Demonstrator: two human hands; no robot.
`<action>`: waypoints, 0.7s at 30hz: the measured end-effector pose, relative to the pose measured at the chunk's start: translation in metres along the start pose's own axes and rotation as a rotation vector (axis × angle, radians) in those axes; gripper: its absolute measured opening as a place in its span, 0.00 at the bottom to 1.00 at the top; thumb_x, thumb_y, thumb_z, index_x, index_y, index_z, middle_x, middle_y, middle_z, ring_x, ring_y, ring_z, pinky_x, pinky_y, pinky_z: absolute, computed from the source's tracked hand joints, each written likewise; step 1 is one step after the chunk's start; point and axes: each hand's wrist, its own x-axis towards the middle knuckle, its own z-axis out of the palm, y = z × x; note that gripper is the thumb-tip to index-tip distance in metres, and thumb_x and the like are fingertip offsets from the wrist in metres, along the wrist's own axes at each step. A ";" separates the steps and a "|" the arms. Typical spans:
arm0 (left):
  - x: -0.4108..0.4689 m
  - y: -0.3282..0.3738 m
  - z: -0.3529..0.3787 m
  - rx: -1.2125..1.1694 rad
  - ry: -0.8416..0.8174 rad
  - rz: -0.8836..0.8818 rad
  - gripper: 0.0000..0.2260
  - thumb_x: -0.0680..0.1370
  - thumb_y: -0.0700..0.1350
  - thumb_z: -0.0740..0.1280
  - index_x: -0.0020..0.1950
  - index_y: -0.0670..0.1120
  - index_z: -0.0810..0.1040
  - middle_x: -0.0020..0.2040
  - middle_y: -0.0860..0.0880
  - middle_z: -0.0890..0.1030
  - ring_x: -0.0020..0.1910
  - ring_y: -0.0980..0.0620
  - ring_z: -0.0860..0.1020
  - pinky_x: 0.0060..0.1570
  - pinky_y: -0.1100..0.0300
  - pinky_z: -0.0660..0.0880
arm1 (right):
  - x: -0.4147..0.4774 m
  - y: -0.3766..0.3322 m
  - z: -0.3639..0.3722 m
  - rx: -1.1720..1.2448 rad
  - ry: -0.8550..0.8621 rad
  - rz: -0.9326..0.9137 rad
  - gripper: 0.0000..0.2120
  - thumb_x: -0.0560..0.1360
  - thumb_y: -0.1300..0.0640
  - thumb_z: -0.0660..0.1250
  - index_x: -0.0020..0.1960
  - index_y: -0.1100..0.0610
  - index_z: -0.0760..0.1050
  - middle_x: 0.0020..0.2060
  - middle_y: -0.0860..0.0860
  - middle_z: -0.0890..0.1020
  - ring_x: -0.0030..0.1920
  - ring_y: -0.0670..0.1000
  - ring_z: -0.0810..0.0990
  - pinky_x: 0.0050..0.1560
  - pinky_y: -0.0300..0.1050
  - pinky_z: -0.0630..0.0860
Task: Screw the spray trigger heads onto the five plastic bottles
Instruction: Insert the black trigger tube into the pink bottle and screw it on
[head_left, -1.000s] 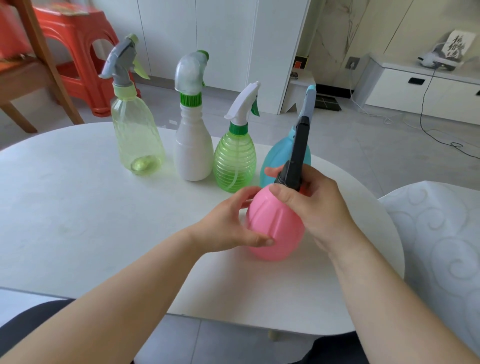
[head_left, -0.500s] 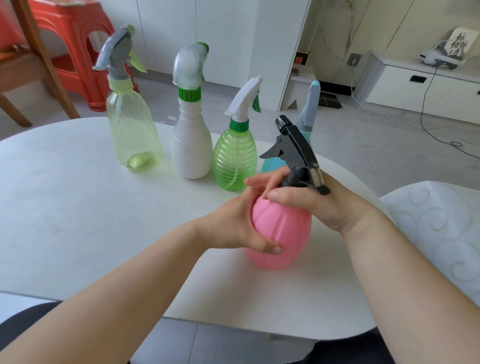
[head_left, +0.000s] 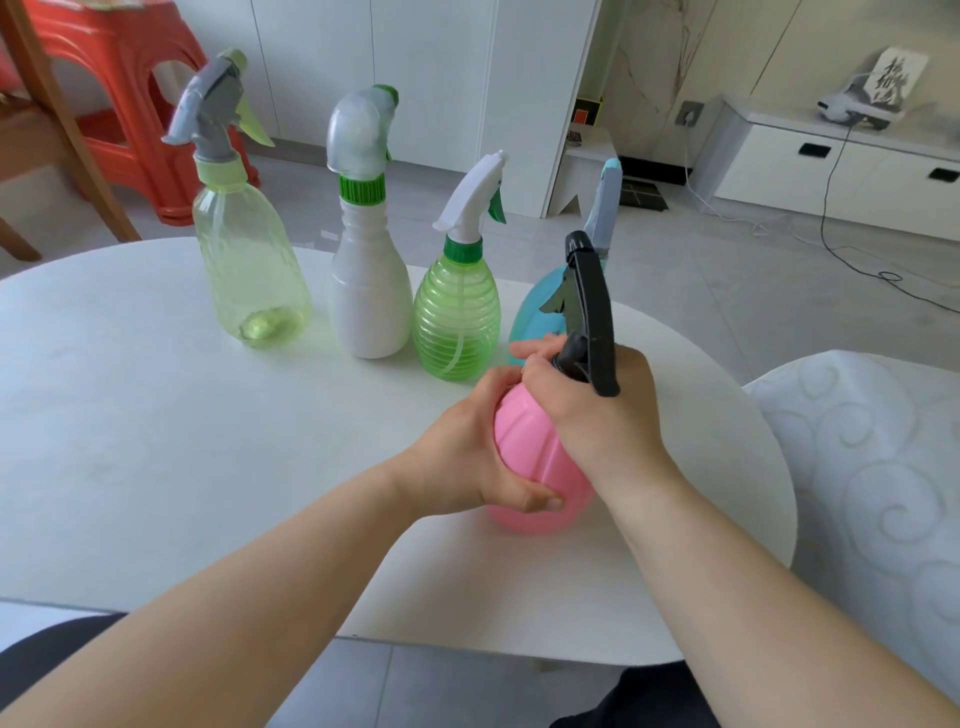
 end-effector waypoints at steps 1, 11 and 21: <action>0.000 -0.001 0.000 -0.004 0.000 0.001 0.47 0.50 0.52 0.75 0.66 0.53 0.59 0.63 0.51 0.71 0.61 0.54 0.71 0.61 0.61 0.69 | 0.000 -0.002 0.001 -0.007 0.013 0.010 0.10 0.60 0.51 0.62 0.37 0.52 0.79 0.35 0.37 0.78 0.54 0.50 0.77 0.64 0.51 0.68; -0.015 -0.005 -0.008 0.009 0.034 0.007 0.46 0.56 0.55 0.78 0.67 0.56 0.55 0.62 0.57 0.65 0.66 0.60 0.63 0.56 0.78 0.58 | -0.015 0.004 -0.026 -0.028 -0.116 -0.019 0.10 0.68 0.56 0.69 0.38 0.45 0.69 0.38 0.39 0.76 0.42 0.41 0.77 0.42 0.26 0.70; -0.035 -0.043 -0.015 0.855 0.148 -0.154 0.42 0.62 0.75 0.45 0.71 0.54 0.54 0.75 0.53 0.54 0.74 0.56 0.50 0.70 0.58 0.39 | 0.027 0.013 -0.094 -0.117 0.266 0.035 0.08 0.70 0.58 0.67 0.48 0.56 0.74 0.43 0.52 0.77 0.45 0.51 0.74 0.42 0.37 0.64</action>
